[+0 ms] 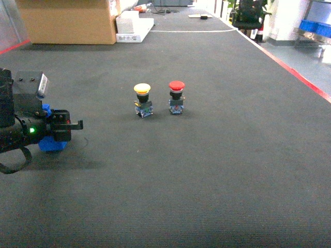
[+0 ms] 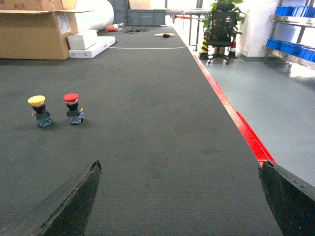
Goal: Pick blue part to blue bin on bottom shelf
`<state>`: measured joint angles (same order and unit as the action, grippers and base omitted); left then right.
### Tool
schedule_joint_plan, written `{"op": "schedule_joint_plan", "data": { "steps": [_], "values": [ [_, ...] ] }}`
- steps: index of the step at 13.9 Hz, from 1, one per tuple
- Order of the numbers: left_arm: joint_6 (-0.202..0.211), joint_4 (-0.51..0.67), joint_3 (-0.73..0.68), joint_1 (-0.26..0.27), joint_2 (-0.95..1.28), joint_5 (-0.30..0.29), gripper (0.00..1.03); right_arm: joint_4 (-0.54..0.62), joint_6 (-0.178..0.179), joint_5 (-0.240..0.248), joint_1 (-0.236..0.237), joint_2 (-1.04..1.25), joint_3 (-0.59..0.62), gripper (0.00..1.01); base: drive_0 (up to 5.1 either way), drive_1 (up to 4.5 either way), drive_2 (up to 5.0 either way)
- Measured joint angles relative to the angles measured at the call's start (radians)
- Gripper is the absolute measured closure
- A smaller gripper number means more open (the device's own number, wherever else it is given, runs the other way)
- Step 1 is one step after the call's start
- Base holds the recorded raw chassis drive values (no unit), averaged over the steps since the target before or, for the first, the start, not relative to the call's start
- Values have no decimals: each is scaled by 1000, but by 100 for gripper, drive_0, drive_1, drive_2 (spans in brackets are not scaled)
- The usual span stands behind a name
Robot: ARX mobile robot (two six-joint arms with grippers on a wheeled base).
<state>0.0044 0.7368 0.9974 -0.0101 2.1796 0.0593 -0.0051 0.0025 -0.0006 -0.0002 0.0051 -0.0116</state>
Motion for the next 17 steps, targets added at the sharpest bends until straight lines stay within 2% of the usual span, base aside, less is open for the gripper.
{"op": "schedule_joint_plan", "data": {
  "steps": [3, 4, 5, 6, 7, 9, 11, 15, 17],
  "values": [
    [13, 64, -207, 13, -199, -23, 59, 0, 0, 0, 0, 0, 0, 3, 0, 0, 0],
    [32, 82, -305, 14, -316, -20, 59, 0, 0, 0, 0, 0, 0, 3, 0, 0, 0],
    [34, 32, -410, 9, -467, -28, 59, 0, 0, 0, 0, 0, 0, 3, 0, 0, 0],
    [37, -60, -520, -16, -665, -26, 59, 0, 0, 0, 0, 0, 0, 3, 0, 0, 0],
    [45, -220, -608, -74, -984, 18, 59, 0, 0, 0, 0, 0, 0, 3, 0, 0, 0],
    [19, -391, -623, -93, -1268, 85, 59, 0, 0, 0, 0, 0, 0, 3, 0, 0, 0],
    [2, -533, -638, -113, -1460, 159, 59, 0, 0, 0, 0, 0, 0, 3, 0, 0, 0],
    [-32, -827, -645, -172, -1787, 243, 59, 0, 0, 0, 0, 0, 0, 3, 0, 0, 0],
    [-44, -921, -649, -145, -1894, 244, 59, 0, 0, 0, 0, 0, 0, 3, 0, 0, 0]
  ]
}}
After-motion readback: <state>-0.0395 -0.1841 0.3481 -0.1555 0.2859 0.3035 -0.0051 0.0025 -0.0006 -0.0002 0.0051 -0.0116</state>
